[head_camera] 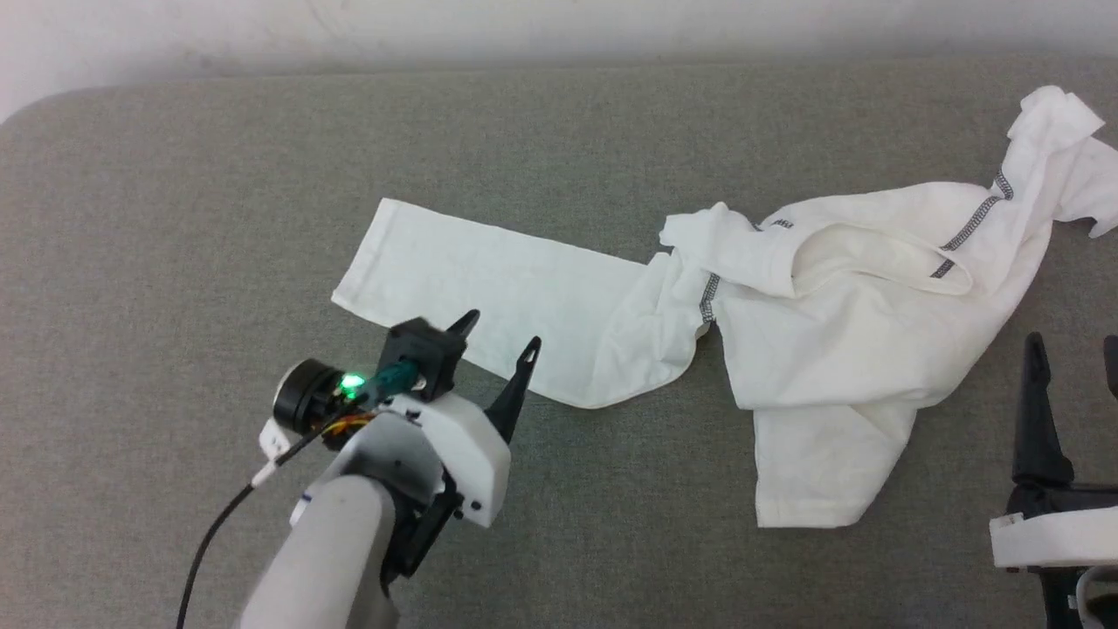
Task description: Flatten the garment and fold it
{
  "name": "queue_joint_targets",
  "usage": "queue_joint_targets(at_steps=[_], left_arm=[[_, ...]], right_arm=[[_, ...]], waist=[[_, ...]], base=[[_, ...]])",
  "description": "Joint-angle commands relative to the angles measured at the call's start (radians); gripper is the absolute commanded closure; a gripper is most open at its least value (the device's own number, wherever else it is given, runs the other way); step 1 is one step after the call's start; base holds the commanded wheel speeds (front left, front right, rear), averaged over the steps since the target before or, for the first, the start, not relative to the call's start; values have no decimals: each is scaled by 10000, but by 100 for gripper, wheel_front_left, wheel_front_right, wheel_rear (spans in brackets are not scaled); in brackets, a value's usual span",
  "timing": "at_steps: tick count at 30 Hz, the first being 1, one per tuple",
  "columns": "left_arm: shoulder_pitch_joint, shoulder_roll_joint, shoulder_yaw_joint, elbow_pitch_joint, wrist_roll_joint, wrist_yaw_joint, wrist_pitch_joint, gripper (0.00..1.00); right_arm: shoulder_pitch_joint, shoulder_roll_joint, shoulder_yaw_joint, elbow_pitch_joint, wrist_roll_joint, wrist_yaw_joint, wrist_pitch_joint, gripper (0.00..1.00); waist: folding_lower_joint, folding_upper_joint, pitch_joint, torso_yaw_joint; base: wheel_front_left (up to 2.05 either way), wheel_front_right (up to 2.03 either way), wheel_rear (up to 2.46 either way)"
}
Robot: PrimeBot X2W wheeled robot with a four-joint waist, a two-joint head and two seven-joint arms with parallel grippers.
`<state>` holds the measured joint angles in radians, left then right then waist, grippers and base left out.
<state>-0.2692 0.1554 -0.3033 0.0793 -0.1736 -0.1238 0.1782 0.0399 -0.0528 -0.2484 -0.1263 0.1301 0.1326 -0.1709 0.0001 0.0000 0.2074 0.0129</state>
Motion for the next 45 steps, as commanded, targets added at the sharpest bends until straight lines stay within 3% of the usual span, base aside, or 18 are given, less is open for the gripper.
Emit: queue_joint_targets(at_steps=[1, 13, 14, 15, 19, 23, 30, 37, 41, 45], left_arm=[[-443, 103, -249, 254, 42, -60, 416, 0], [-2529, 690, -2006, 2574, 28, -67, 3964, 1], [-2599, 747, -2213, 2697, -71, -67, 4225, 86], [-2669, 830, -2461, 2784, -179, -67, 4464, 100], [-2827, 1115, -3190, 2807, -958, -68, 4864, 100], [-2800, 1104, -2908, 2621, -1511, 9, 4330, 100], [-2368, 969, -1293, 1304, -2606, 840, 2686, 100], [-1079, 2374, 1021, -833, -3231, 1993, 2144, 100], [174, 3106, 2060, -1383, -3423, 2452, 2088, 100], [1294, 3029, 2216, -1310, -3717, 2486, 1957, 100]], right_arm=[[-170, 25, 55, -15, 106, -19, -68, 0], [-583, 25, 397, -91, 461, -19, -253, 0], [-618, 25, 410, -77, 474, -19, -272, 0], [-648, 25, 413, -63, 481, -19, -289, 0], [-695, 26, 355, 40, 510, -19, -348, 0], [-629, 26, 296, 206, 564, -19, -372, 0], [-295, 26, 265, 300, 572, -19, -252, 0], [-80, 26, 296, 200, 629, -19, -51, 0], [-72, 26, 223, 205, 619, -19, 39, 0], [-96, 26, 169, 172, 607, -19, 112, 0]], waist=[[-1, 0, 251, -118], [-1, 0, 1505, -621], [-1, 0, 1554, -649], [-1, 0, 1595, -667], [-1, 0, 1544, -623], [-1, 0, 1140, -402], [-1, 0, 80, 131], [-1, 0, -230, 461], [-1, 0, 1, 510], [-1, 0, 273, 503]], base=[[0, 0, 0], [0, 0, 0], [0, 0, 0], [0, 0, 0], [0, 0, 0], [0, 0, 0], [0, 0, 0], [0, 0, 0], [0, 0, 0], [0, 0, 0]])
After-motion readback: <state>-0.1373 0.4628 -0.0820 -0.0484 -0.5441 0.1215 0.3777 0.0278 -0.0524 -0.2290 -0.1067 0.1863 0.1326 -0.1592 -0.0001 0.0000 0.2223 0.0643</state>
